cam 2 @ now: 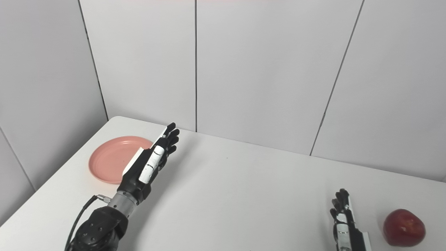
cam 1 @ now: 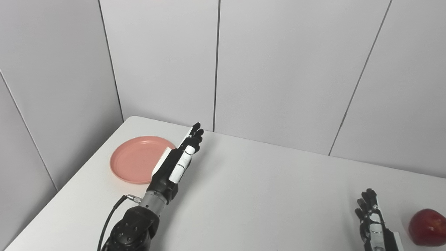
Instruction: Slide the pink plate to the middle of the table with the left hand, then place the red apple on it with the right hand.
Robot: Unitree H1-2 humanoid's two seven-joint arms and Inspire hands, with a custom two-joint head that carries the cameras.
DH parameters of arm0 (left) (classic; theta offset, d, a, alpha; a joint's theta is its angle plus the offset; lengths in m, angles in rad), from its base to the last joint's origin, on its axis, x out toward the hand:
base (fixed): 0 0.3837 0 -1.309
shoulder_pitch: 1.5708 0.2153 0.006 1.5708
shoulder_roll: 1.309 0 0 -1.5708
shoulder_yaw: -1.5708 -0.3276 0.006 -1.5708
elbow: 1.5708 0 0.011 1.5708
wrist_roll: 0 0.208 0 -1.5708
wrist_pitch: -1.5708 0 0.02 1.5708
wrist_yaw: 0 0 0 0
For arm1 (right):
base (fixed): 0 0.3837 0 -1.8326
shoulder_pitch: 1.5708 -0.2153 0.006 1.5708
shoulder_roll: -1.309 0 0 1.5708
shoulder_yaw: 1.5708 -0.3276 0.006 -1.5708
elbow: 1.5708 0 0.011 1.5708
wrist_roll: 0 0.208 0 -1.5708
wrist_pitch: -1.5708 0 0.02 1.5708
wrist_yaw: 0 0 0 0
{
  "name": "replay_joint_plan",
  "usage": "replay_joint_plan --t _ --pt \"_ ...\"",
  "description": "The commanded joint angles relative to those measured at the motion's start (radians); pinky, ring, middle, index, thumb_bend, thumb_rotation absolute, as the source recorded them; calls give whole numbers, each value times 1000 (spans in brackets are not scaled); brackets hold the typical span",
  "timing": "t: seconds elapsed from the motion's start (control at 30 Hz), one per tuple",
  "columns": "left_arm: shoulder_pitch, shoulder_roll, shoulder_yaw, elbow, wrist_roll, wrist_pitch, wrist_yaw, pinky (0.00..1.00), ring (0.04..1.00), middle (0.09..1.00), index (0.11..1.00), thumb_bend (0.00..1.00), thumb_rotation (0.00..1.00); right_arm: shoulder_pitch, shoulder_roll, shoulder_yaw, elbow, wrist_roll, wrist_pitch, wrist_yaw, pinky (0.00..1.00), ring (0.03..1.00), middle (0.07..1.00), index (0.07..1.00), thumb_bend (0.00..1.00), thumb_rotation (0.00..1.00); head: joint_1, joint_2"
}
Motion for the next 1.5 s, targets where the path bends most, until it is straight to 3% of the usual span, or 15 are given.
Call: replay_joint_plan --t 0.0,0.17,0.33,0.67,0.93,1.1,1.47 --pt "-42 15 22 11 -1 -52 12 1000 1000 1000 1000 745 1000 -10 -10 -8 -3 12 -35 14 1000 1000 1000 1000 663 994 0 1" --pt "-54 62 62 90 -16 -106 0 1000 999 998 996 707 1000 -6 -14 -12 -8 11 -27 13 1000 1000 1000 1000 665 994 12 1" --pt "-74 111 111 190 -56 -184 -21 1000 1000 1000 993 759 1000 -7 -14 -12 -3 16 -35 20 1000 993 999 1000 660 988 37 -4" --pt "-90 147 167 258 -55 -251 15 985 975 974 975 748 1000 -12 -24 -14 2 33 -36 42 1000 1000 1000 1000 652 1000 116 -23" --pt "-103 164 215 290 -84 -277 21 948 946 950 952 739 1000 -19 -32 -11 27 33 -68 60 1000 1000 1000 1000 655 1000 141 -24" --pt "-123 173 237 310 -67 -269 57 919 933 926 933 760 1000 -18 -32 -10 21 43 -64 73 1000 1000 1000 1000 674 1000 154 -24" --pt "-171 208 266 413 -85 -269 78 943 935 922 926 783 1000 -11 -32 -9 12 36 -59 80 1000 1000 1000 1000 710 1000 157 -25"
